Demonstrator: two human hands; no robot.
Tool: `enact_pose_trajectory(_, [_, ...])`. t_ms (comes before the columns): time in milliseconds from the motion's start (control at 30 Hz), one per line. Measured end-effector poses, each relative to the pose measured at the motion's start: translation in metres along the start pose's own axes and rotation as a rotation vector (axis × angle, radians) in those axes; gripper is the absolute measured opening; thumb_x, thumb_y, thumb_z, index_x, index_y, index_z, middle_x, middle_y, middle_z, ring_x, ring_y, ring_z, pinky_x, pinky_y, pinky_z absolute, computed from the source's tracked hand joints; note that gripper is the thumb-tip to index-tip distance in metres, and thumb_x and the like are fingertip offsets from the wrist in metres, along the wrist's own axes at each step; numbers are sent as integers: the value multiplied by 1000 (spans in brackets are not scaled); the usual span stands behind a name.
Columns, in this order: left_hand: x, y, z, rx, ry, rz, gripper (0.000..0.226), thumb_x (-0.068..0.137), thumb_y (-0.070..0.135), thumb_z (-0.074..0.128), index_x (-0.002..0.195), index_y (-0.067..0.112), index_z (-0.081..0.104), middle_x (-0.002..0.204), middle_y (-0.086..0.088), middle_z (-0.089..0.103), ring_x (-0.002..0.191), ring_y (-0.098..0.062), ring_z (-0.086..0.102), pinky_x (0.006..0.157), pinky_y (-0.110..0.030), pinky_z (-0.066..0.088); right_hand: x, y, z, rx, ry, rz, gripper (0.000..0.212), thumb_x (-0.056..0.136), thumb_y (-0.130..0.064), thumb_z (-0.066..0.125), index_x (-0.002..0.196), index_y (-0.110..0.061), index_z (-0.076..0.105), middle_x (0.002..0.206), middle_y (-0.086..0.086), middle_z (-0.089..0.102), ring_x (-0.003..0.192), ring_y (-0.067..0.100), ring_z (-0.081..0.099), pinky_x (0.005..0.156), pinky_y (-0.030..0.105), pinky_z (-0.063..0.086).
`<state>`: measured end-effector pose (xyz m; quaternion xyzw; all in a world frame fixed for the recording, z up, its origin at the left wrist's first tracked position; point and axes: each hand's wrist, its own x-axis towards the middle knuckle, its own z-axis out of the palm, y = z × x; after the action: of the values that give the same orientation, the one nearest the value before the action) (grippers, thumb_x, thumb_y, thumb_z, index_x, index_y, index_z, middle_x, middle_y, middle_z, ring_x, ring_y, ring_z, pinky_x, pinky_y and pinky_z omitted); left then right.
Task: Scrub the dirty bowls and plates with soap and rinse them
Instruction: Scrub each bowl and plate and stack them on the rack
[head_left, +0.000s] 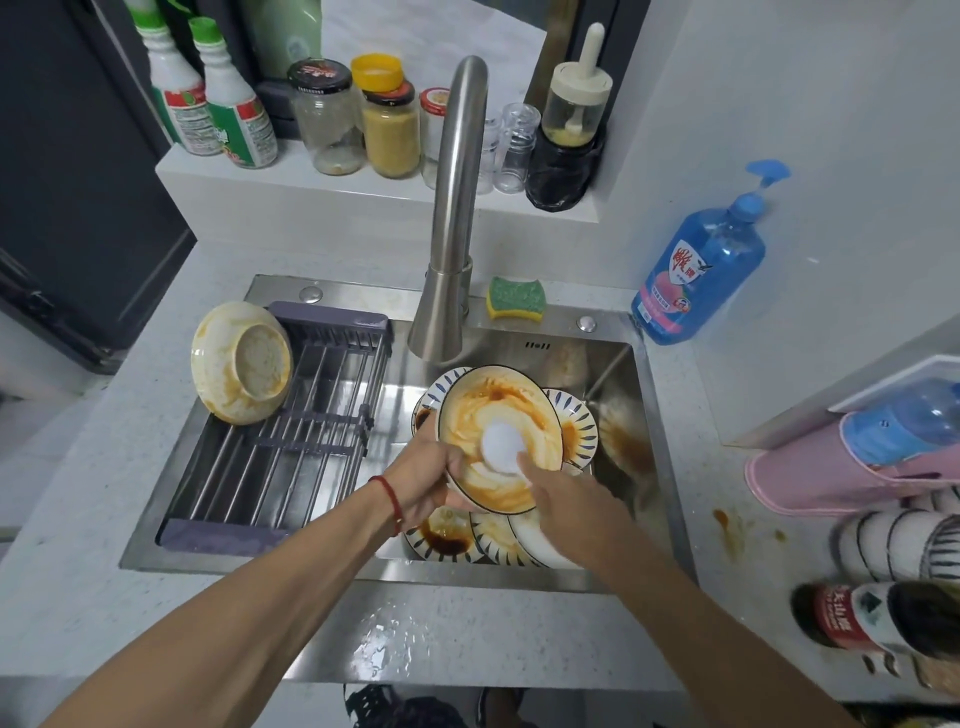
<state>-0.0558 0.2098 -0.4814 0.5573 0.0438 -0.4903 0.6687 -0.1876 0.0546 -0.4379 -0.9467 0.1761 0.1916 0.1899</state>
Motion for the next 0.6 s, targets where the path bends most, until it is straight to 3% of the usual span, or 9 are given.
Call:
enact_pose_trajectory(67, [-1,2,1,6,-17,14,91,61,-18,42,133,36,54,131,-15,61,114,-49,64,62,-68,59,8,13,-5,24,50,103,54,108,-19,36,160,-28,26,112,7,68,95,25,61,81,39,52])
enact_pose_trajectory(133, [-3,6,5,42,-25,20,84,68,-23,40,129,33,55,130,-18,62,106,-46,69,59,-67,59,6,0,-4,57,75,30,53,110,-20,33,161,-28,25,104,6,68,90,24,62,76,36,49])
enact_pose_trajectory(233, [-5,7,3,21,-32,3,85,70,-25,36,127,35,55,133,-25,58,90,-44,72,49,-54,61,-9,-11,3,51,-7,-99,55,111,-23,33,162,-36,16,92,0,61,83,20,55,74,38,49])
enact_pose_trajectory(333, [-7,6,0,2,-40,-9,88,68,-23,38,132,35,52,136,-22,56,108,-51,66,49,-56,61,1,8,-4,11,48,45,58,109,-19,36,162,-33,18,101,3,66,85,19,53,73,34,45])
enact_pose_trajectory(400, [-7,6,3,8,-37,3,83,68,-23,38,127,33,54,134,-25,57,96,-48,71,53,-63,59,-8,-10,2,39,32,0,60,109,-19,37,162,-36,14,94,1,62,83,17,50,70,32,40])
enact_pose_trajectory(467, [-6,6,2,-20,-31,7,86,65,-22,39,133,28,54,133,-29,57,83,-44,72,47,-56,59,-21,-22,8,35,-4,-54,61,110,-21,38,161,-39,10,83,-4,55,75,12,50,61,28,41])
enact_pose_trajectory(533, [-4,7,0,-57,-33,4,94,60,-19,44,141,28,49,134,-25,56,98,-45,71,46,-50,60,-10,-1,3,10,62,33,60,109,-22,37,162,-36,13,93,-1,63,78,13,54,67,29,49])
enact_pose_trajectory(600, [-3,7,-1,-63,-39,1,97,58,-17,47,142,32,47,136,-21,54,113,-51,64,55,-56,61,-4,4,0,27,54,97,58,109,-21,36,163,-31,16,106,2,64,85,15,52,74,33,49])
